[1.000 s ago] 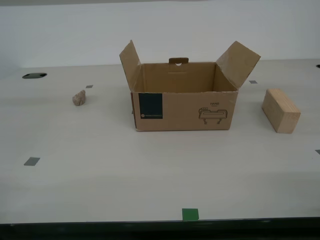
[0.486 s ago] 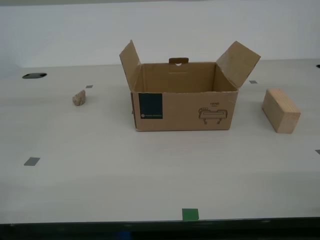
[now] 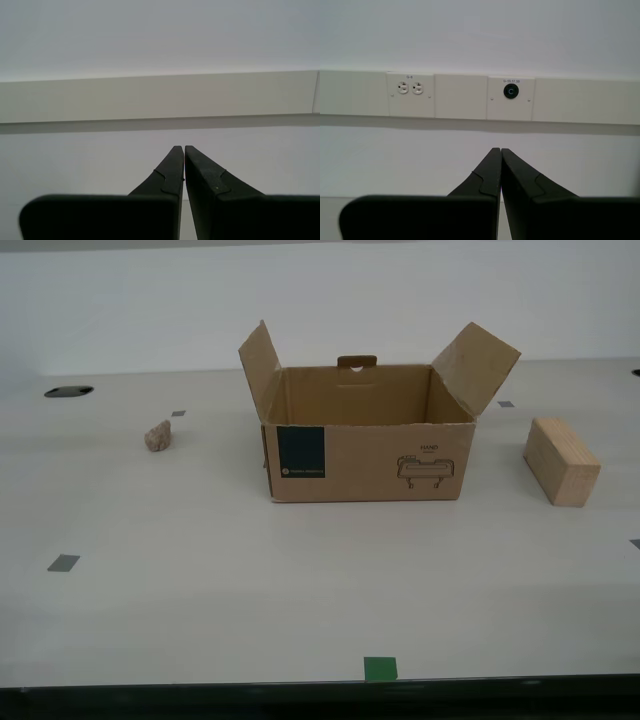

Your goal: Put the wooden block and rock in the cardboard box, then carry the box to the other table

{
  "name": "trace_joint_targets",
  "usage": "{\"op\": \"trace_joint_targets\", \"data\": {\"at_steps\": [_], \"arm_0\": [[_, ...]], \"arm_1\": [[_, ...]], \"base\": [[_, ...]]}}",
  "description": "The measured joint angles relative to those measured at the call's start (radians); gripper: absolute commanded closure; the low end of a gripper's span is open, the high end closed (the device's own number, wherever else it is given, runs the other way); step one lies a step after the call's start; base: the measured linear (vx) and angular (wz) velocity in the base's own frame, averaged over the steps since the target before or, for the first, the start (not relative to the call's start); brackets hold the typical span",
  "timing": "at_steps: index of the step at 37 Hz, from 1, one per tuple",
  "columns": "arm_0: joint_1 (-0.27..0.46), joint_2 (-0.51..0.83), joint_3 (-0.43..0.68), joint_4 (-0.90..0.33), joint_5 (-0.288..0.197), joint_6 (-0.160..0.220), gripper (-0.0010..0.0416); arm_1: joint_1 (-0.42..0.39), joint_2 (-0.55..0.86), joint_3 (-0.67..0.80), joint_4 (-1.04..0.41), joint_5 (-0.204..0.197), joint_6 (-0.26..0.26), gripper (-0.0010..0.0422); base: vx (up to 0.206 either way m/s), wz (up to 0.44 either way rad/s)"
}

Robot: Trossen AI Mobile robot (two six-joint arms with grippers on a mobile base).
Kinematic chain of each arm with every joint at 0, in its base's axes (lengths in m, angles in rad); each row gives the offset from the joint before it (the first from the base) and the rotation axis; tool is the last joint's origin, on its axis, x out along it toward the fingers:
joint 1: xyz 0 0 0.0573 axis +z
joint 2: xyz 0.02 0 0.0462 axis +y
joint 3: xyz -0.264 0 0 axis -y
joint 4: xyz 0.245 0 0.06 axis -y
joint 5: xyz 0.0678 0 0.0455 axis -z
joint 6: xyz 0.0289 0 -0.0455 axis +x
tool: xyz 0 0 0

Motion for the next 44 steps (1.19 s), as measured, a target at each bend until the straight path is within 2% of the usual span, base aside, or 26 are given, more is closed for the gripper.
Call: {"op": "trace_joint_targets", "data": {"at_steps": [44], "arm_0": [[0.0,0.0,0.0,0.0,0.0,0.0,0.0406]], "arm_1": [[0.0,0.0,0.0,0.0,0.0,0.0,0.0412]], "base": [[0.0,0.0]]}}
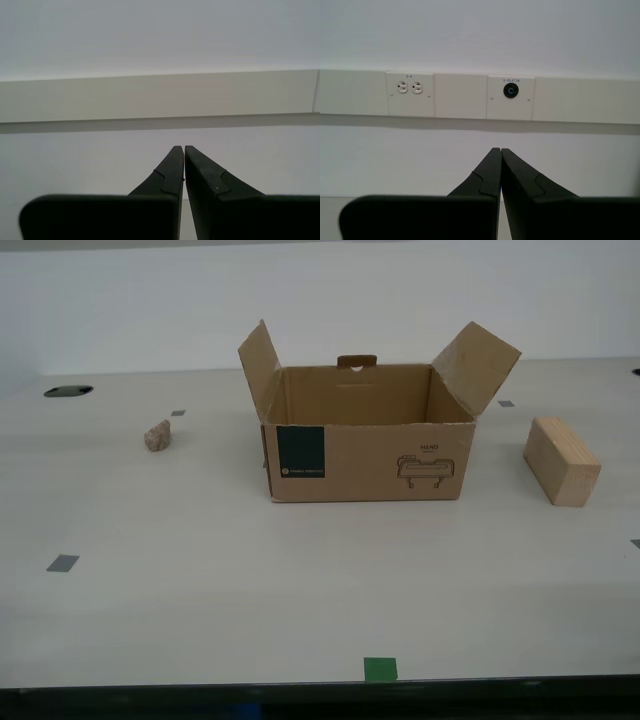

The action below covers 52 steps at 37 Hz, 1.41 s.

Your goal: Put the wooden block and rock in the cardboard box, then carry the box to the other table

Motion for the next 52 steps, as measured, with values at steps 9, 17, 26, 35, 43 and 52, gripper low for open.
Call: {"op": "trace_joint_targets", "data": {"at_steps": [9,17,26,35,43,52], "arm_0": [[-0.001,0.0,0.0,0.0,0.0,0.0,0.0406],[-0.001,0.0,0.0,0.0,0.0,0.0,0.0406],[-0.001,0.0,0.0,0.0,0.0,0.0,0.0406],[0.0,0.0,0.0,0.0,0.0,0.0,0.0406],[-0.001,0.0,0.0,0.0,0.0,0.0,0.0406],[0.0,0.0,0.0,0.0,0.0,0.0,0.0406]], "arm_1": [[0.0,0.0,0.0,0.0,0.0,0.0,0.0412],[0.0,0.0,0.0,0.0,0.0,0.0,0.0412],[0.0,0.0,0.0,0.0,0.0,0.0,0.0412],[0.0,0.0,0.0,0.0,0.0,0.0,0.0412],[0.0,0.0,0.0,0.0,0.0,0.0,0.0412],[0.0,0.0,0.0,0.007,0.0,0.021,0.0412]], "base": [[0.0,0.0],[0.0,0.0],[0.0,0.0],[0.0,0.0],[0.0,0.0],[0.0,0.0]]}}
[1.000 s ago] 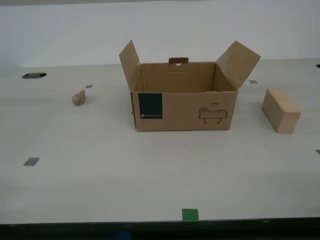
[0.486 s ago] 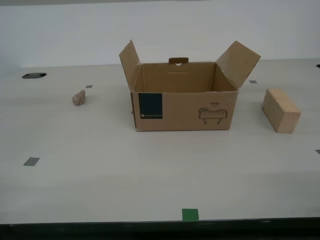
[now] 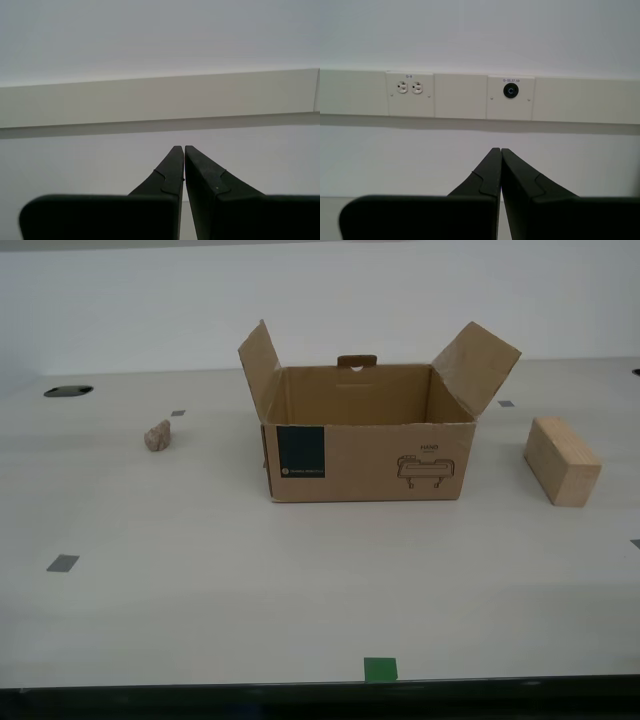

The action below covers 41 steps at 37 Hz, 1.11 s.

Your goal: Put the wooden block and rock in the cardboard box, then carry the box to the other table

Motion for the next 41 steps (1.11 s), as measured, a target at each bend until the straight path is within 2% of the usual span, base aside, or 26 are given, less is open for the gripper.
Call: {"op": "trace_joint_targets", "data": {"at_steps": [18,30,35,41], "arm_0": [[0.0,0.0,0.0,0.0,0.0,0.0,0.0406],[-0.001,0.0,0.0,-0.004,0.0,0.0,0.0406],[0.0,0.0,0.003,-0.04,0.0,0.0,0.0406],[-0.001,0.0,0.053,-0.142,0.0,0.0,0.0406]], "arm_1": [[0.0,0.0,0.0,0.0,0.0,-0.001,0.0412],[0.0,0.0,0.0,0.0,0.0,-0.06,0.0412],[0.0,0.0,0.0,-0.002,0.015,-0.098,0.0412],[0.0,0.0,0.003,-0.028,0.015,-0.098,0.0412]], "base": [[0.0,0.0],[0.0,0.0],[0.0,0.0],[0.0,0.0]]}}
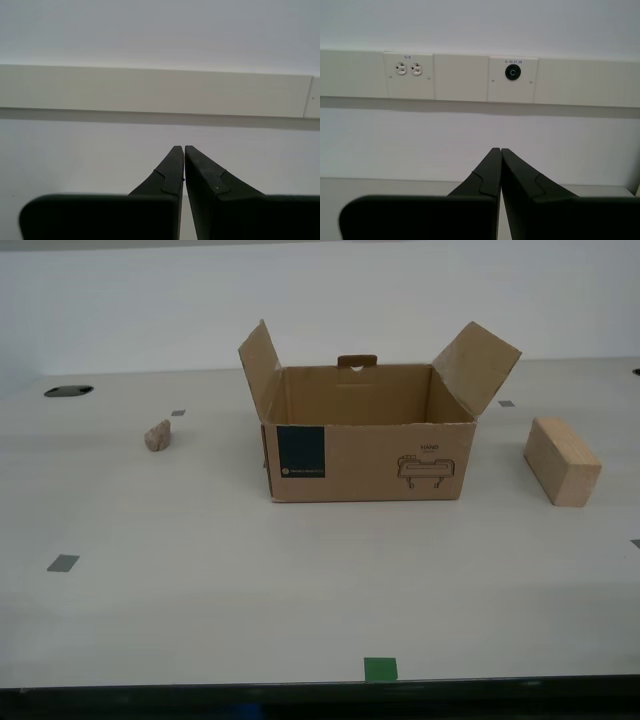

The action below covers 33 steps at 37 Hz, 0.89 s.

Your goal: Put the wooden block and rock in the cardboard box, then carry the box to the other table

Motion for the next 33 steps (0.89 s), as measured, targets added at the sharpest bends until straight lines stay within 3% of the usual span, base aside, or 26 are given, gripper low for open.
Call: {"op": "trace_joint_targets", "data": {"at_steps": [14,23,33], "arm_0": [[0.001,0.0,0.109,-0.166,0.0,0.005,0.0406],[0.001,0.0,0.245,-0.467,0.0,0.018,0.0406],[0.001,0.0,0.447,-0.793,0.0,0.092,0.0406]], "arm_1": [[0.0,0.0,0.123,-0.23,0.0,0.0,0.0412],[0.0,0.001,0.241,-0.484,0.0,-0.001,0.0412],[0.0,0.054,0.406,-0.768,0.0,-0.02,0.0412]], "base": [[0.0,0.0],[0.0,0.0],[0.0,0.0]]}}
